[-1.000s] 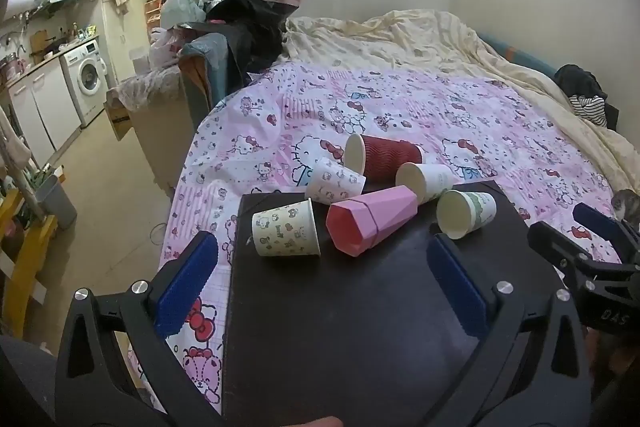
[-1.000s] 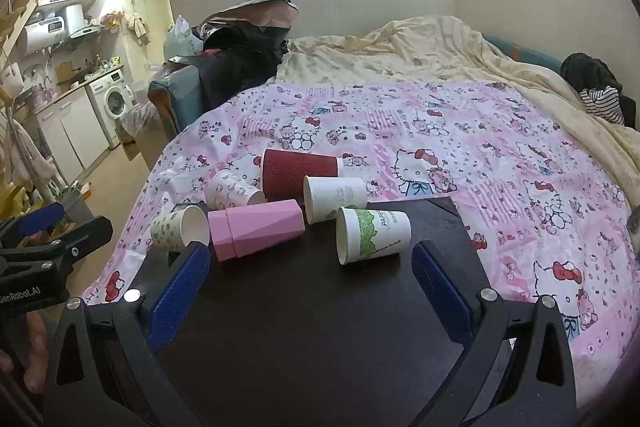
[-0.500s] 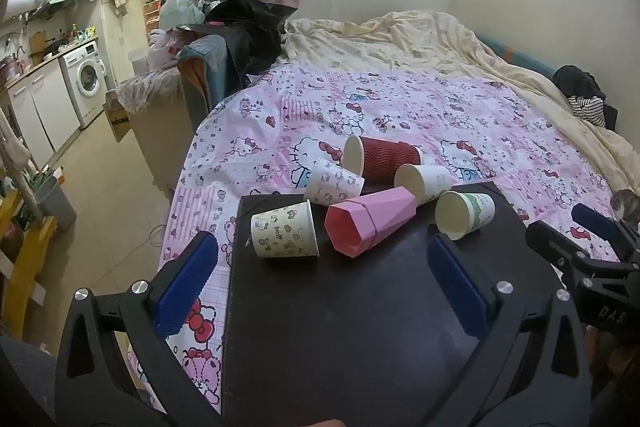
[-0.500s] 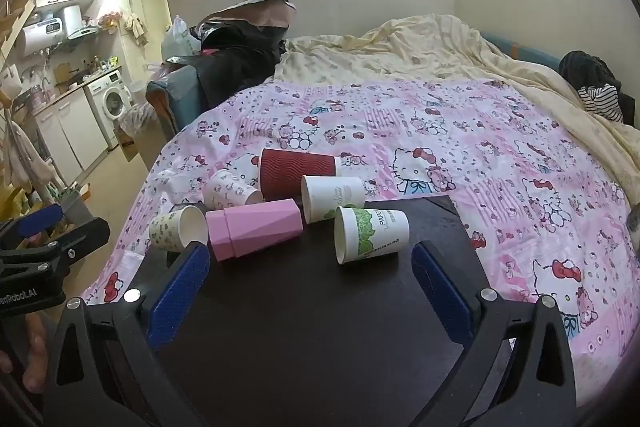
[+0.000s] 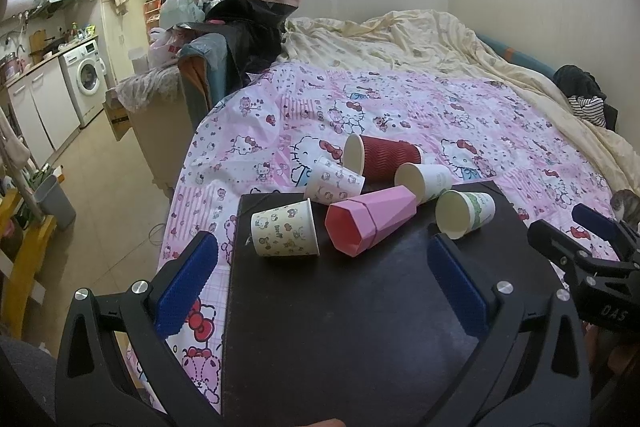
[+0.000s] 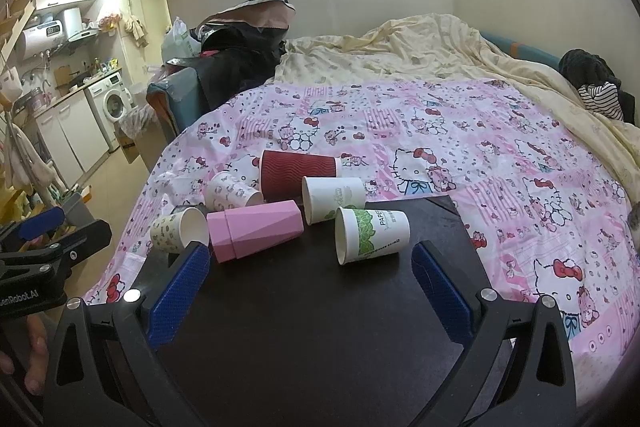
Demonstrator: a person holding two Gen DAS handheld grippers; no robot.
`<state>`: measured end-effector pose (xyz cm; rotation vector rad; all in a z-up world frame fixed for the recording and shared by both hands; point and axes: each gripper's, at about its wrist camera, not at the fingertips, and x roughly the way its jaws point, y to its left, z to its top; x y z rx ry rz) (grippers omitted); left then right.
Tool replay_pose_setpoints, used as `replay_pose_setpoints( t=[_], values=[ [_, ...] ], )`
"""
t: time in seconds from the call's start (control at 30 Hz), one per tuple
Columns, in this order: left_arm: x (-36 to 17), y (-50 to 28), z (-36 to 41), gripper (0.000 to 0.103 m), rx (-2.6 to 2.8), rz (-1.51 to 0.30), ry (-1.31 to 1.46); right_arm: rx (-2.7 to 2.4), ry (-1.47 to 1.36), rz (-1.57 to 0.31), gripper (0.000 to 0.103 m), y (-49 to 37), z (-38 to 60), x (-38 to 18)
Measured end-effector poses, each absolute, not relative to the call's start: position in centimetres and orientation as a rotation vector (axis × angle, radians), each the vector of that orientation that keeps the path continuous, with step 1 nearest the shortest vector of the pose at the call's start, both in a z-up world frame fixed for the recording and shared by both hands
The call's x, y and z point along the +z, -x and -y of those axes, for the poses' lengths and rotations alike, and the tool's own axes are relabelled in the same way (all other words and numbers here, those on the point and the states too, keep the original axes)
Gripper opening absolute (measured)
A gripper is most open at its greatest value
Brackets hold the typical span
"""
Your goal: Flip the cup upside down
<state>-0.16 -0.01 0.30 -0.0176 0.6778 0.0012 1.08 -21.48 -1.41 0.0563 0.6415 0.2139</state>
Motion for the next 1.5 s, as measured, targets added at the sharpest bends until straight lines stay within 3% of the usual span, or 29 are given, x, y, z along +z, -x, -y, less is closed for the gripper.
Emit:
replay_pose_setpoints(
  t=[1.5],
  values=[
    [-0.36, 0.04, -0.15, 0.103, 0.000, -0.683, 0.025, 0.219, -0.060, -0.646, 0.103, -1.01, 21.26, -1.43]
  ],
)
